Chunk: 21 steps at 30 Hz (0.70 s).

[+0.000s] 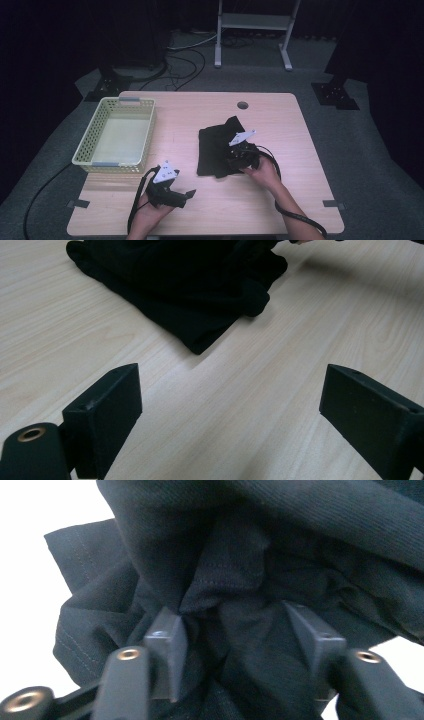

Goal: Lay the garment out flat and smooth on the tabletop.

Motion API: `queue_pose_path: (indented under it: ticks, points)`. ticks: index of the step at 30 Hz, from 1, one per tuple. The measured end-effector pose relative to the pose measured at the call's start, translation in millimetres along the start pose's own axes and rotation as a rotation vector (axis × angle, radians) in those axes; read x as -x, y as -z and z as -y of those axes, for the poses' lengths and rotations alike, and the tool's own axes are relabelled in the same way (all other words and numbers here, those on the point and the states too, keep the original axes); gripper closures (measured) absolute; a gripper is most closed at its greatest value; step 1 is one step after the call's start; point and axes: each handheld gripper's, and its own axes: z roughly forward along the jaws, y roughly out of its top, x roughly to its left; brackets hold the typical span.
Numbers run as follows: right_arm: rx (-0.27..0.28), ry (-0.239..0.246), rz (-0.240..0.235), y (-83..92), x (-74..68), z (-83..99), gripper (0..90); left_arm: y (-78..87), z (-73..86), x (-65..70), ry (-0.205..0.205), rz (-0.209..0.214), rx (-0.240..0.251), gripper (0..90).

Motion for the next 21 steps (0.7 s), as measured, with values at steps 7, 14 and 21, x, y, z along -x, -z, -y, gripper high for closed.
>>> queue_pose_path:
  ticks: [7, 14, 21]
  points:
    - [-0.006, 0.023, -0.006, 3.1, -5.8, 7.3, 63.2, 0.8, -3.6, 4.9, -0.005, -0.010, -0.003, 9.2]
    - [-0.008, 0.027, -0.036, 11.1, -16.3, 21.2, 66.9, 2.6, -9.5, 13.3, -0.025, -0.015, -0.004, 9.2]
    - [0.001, 0.056, -0.055, 20.2, -35.5, 32.8, 67.2, 5.5, -12.6, 22.0, -0.039, -0.021, -0.007, 9.2]
